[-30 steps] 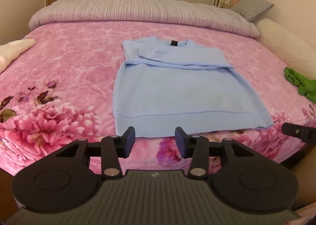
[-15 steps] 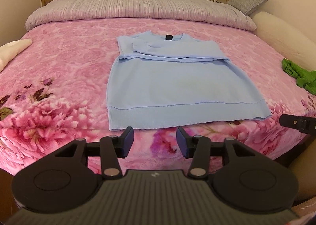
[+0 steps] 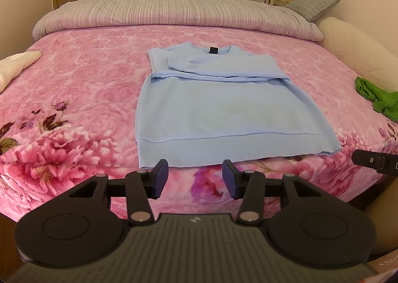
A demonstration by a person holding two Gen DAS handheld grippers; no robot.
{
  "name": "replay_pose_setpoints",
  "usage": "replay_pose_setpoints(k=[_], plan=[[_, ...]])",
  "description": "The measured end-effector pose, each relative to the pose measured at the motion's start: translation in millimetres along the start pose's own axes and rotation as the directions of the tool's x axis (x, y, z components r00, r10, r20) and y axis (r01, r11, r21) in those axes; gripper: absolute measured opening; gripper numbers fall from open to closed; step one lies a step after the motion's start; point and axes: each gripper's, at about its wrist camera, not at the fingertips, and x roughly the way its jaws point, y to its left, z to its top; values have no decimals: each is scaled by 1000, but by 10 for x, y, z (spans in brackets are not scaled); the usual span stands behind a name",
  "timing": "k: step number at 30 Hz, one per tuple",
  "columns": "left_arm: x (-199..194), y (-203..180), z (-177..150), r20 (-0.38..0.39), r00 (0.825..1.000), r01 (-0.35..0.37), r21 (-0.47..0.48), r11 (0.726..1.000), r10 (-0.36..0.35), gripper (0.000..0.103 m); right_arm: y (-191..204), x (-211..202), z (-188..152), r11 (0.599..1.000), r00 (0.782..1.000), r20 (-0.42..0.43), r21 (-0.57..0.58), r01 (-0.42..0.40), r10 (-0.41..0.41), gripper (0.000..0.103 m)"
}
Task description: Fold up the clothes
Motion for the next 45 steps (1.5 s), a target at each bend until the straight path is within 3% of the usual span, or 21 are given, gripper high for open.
replay_pose_setpoints(k=[32,38,45], plan=[[-102,179,61,42,999,15,-39,999,-13,48,208,-62,16,999,1000,6,-51,-17,17,80],[63,315,71,15,1000,8,-69,998,-7,48,221,52,61,998,1000,-9,-56,-8,7,80],[597,783,75,-42,998,44,-184,982,-52,51,42,407,178,999,1000,-19,-54,9,-10,81]])
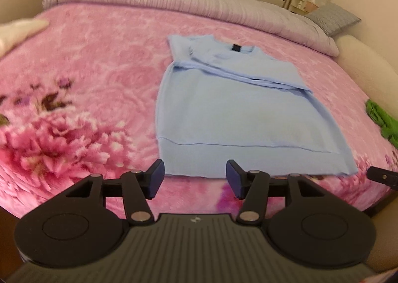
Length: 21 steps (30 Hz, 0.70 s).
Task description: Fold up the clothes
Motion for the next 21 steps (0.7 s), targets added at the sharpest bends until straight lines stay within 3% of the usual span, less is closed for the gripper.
replay_pose_setpoints(k=[4,9,13,17,21], plan=[[339,375,126,-20,998,63,-93,994,-65,48,-493,295,102,989,998,35,134,-66,62,81],[542,541,371,-78,991,101,-142,985,-113,45,-1044,629,280,947,993,30,299,-122,118,77],[507,510,433,-72,988,125,-145,982,-136,47,-1128,658,447,941,986,46,294,-165,159,75],[556,549,334,-62,982,165,-166,972,-177,47,-1187,648,332,933,982,69,305,-190,177,71],[523,660,251,-55,976,197,-215,957,-213,47,-1342,685,91,866,975,16,456,-205,223,68]])
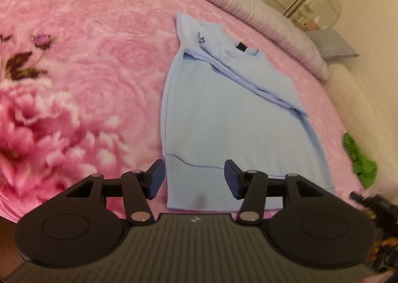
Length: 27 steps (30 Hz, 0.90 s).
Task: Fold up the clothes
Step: 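Grasp the hem with the left gripper while the right gripper grasps the hem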
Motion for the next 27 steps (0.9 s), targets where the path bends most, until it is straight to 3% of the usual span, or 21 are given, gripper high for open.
replay_pose_setpoints(k=[4,7,12,16,18,23,25,27], plan=[[59,162,28,-9,999,38,-72,997,-39,46,-92,96,4,1000,999,-35,2,-18,18,63],[191,228,104,-30,999,35,-94,995,-38,44,-151,230,92,1000,998,-47,8,-28,28,52],[440,359,151,-60,988,127,-186,974,-140,42,-228,546,302,998,994,-94,21,-57,59,46],[616,573,146,-26,958,264,-322,909,-287,42,-351,768,401,990,983,-139,87,-111,123,44],[678,639,130,-17,938,318,-359,878,-347,35,-399,819,435,986,977,-155,106,-130,146,42],[741,661,107,-55,933,316,-345,884,-355,18,-482,867,476,983,969,-188,116,-143,163,25],[758,651,117,-69,938,298,-336,893,-339,8,-501,874,477,983,968,-194,123,-135,157,21],[759,618,128,-78,942,287,-315,905,-326,6,-460,848,485,987,971,-196,111,-119,139,15]])
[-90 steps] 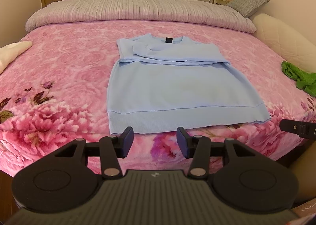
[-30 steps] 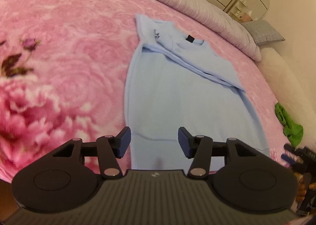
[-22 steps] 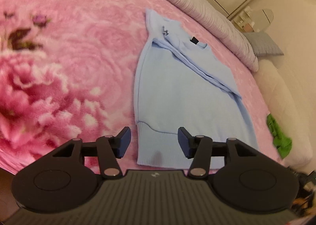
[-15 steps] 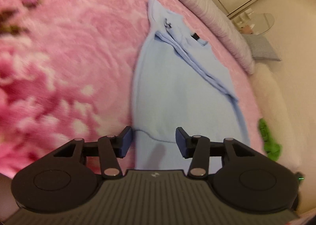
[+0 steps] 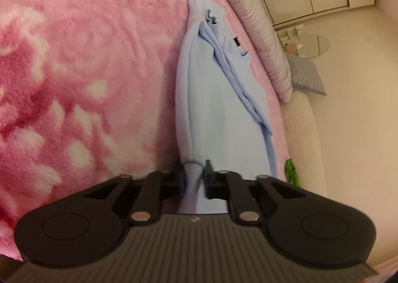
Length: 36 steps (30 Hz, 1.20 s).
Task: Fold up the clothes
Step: 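Grasp the hem with the left gripper while the right gripper grasps the hem, then lift the hem with both grippers and fold it over toward the collar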
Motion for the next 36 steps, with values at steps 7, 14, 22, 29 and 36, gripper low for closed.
replay_pose_setpoints(k=[7,14,22,29,36], plan=[[-226,-129,-80,63,997,32,30,999,-33,4,284,-362,-117,999,997,81,-40,-6,9,9],[-674,-222,-306,95,993,65,68,996,-71,4,431,-767,-405,999,993,108,-42,-32,37,9],[-1212,-120,-884,85,992,90,28,996,-92,4,309,-1294,-1134,999,994,95,-7,-53,53,9],[-1369,-239,-841,82,989,125,9,992,-126,4,288,-1421,-1268,998,996,68,29,-61,59,10],[-1080,-789,29,112,975,183,100,978,-194,4,823,-1349,-503,988,973,181,-79,-134,146,10]])
